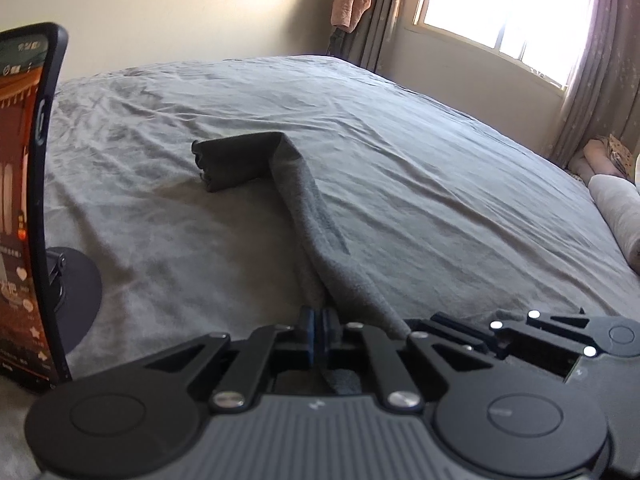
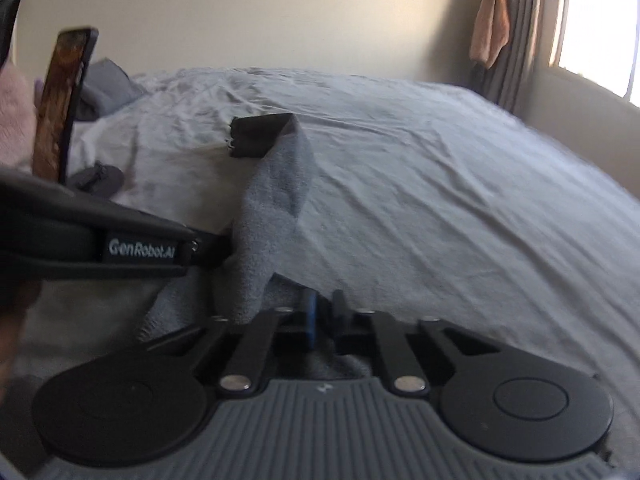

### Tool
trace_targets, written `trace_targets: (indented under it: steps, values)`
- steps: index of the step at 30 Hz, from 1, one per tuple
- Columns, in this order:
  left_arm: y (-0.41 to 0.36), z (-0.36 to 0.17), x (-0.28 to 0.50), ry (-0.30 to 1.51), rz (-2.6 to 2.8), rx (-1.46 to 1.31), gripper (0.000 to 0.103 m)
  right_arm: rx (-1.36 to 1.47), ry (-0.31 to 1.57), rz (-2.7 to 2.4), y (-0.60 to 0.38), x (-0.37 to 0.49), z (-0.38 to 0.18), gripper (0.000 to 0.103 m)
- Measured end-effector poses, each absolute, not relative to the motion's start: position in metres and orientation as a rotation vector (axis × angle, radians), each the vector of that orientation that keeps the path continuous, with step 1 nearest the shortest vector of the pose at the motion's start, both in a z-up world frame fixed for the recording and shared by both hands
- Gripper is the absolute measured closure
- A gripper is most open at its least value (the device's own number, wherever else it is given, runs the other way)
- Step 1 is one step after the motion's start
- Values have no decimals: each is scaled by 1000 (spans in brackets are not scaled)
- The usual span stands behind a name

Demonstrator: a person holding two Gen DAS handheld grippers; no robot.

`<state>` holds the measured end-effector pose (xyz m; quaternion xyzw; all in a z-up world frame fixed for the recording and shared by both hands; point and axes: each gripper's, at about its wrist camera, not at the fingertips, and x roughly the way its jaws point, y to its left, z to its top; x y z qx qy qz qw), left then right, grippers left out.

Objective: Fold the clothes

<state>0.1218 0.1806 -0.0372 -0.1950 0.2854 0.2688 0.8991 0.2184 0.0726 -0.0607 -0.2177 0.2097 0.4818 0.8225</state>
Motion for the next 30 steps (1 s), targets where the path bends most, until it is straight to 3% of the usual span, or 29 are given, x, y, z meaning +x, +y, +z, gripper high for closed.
trace_targets:
  steps: [7,17,23,26,30]
  values:
    - [181,-37,118,592,586,-410,99,-387,395,855,62,231,-55,101]
    - [179,-36,114,600,600,-394,99,-295,465,754,53,252,-60,101]
    - [192,-36,113,557,588,-386,91,-206,516,684,37,263,-62,102]
    - [199,-37,116,536,581,-358,81,-101,556,713,25,273,-62,100]
    - [201,-41,127,542,585,-362,79,-35,575,761,18,276,-61,91]
